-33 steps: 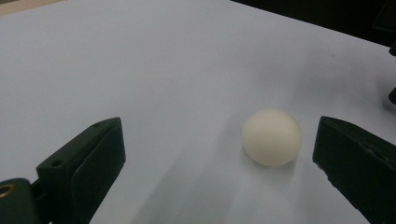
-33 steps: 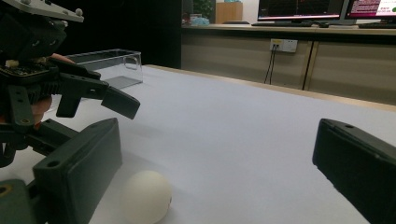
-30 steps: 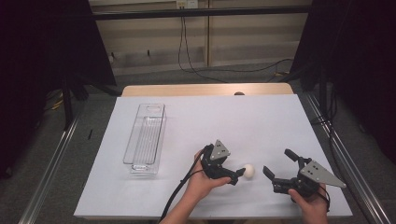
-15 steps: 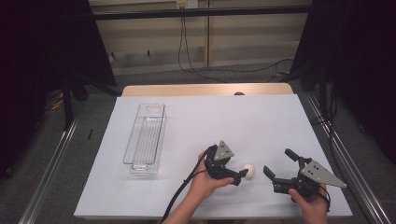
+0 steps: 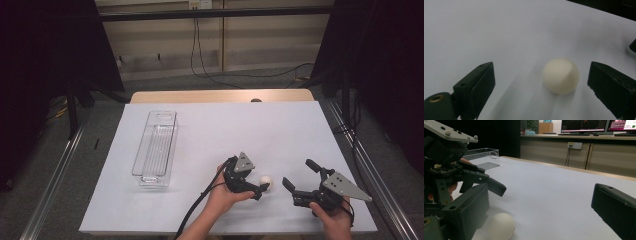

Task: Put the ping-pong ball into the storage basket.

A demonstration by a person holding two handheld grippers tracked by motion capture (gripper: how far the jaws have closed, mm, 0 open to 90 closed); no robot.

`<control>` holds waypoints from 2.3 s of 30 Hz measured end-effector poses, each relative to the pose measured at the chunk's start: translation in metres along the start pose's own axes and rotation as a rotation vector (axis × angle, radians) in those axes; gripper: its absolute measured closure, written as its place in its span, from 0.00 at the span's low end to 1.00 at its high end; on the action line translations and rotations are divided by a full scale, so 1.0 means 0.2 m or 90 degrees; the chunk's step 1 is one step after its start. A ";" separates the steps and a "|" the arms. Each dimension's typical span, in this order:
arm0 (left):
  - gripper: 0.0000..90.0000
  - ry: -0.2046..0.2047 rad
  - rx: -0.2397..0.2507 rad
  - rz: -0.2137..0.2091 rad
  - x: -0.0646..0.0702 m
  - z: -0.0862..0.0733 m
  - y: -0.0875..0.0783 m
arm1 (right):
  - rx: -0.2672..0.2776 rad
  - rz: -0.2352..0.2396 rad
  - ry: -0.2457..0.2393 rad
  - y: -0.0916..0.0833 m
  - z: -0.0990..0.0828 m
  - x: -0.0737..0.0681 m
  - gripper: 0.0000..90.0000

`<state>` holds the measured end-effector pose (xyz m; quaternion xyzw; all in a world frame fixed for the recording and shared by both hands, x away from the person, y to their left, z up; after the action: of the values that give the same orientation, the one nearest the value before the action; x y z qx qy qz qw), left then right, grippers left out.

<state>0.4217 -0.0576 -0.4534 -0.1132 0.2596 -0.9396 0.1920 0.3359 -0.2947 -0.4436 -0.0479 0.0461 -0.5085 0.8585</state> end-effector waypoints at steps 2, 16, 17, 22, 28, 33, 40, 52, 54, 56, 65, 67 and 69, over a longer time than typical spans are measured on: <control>0.11 0.000 -0.007 0.001 0.00 0.00 0.00 | 0.000 0.000 0.003 0.00 0.00 0.00 0.01; 0.12 0.010 -0.014 0.000 0.01 0.01 0.01 | -0.001 0.003 -0.001 0.00 0.00 -0.01 0.01; 0.12 0.012 -0.015 0.001 0.01 0.01 0.01 | -0.001 0.003 0.001 0.00 0.00 0.00 0.01; 0.12 0.009 -0.017 0.005 0.02 0.02 0.01 | 0.001 -0.002 0.006 0.00 0.00 0.00 0.01; 0.11 0.017 -0.019 0.005 0.02 0.04 0.01 | 0.001 -0.002 0.004 0.00 0.00 0.00 0.01; 0.10 0.013 -0.011 0.005 0.03 0.05 0.01 | -0.001 0.002 0.000 0.00 0.00 0.00 0.01; 0.10 0.013 -0.016 0.001 0.03 0.05 0.02 | -0.002 0.002 -0.002 0.00 0.00 0.00 0.01; 0.10 0.014 -0.023 -0.011 0.04 0.05 0.05 | -0.002 -0.001 0.000 0.00 0.00 0.00 0.01; 0.11 0.015 -0.022 -0.009 0.04 0.05 0.06 | 0.000 -0.002 0.003 0.01 0.00 0.00 0.01; 0.11 0.015 -0.029 0.002 0.05 0.05 0.06 | 0.000 -0.001 0.003 0.01 0.00 0.00 0.01; 0.20 0.024 -0.050 -0.016 0.05 0.04 0.09 | -0.001 0.000 0.002 0.00 0.00 0.00 0.01; 0.21 0.028 -0.056 -0.018 0.05 0.04 0.09 | -0.001 -0.002 0.003 0.00 0.00 0.00 0.01; 0.24 0.034 -0.059 -0.025 0.06 0.03 0.10 | -0.001 0.002 -0.001 0.00 0.00 0.00 0.01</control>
<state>0.4199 -0.0813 -0.4570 -0.1019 0.3059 -0.9329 0.1608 0.3365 -0.2948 -0.4435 -0.0491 0.0463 -0.5069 0.8594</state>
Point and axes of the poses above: each handheld gripper's, and its own axes: y roughly forward along the jaws, z roughly out of its top, x roughly to its right, the point moved 1 cm from there along y, roughly forward along the jaws
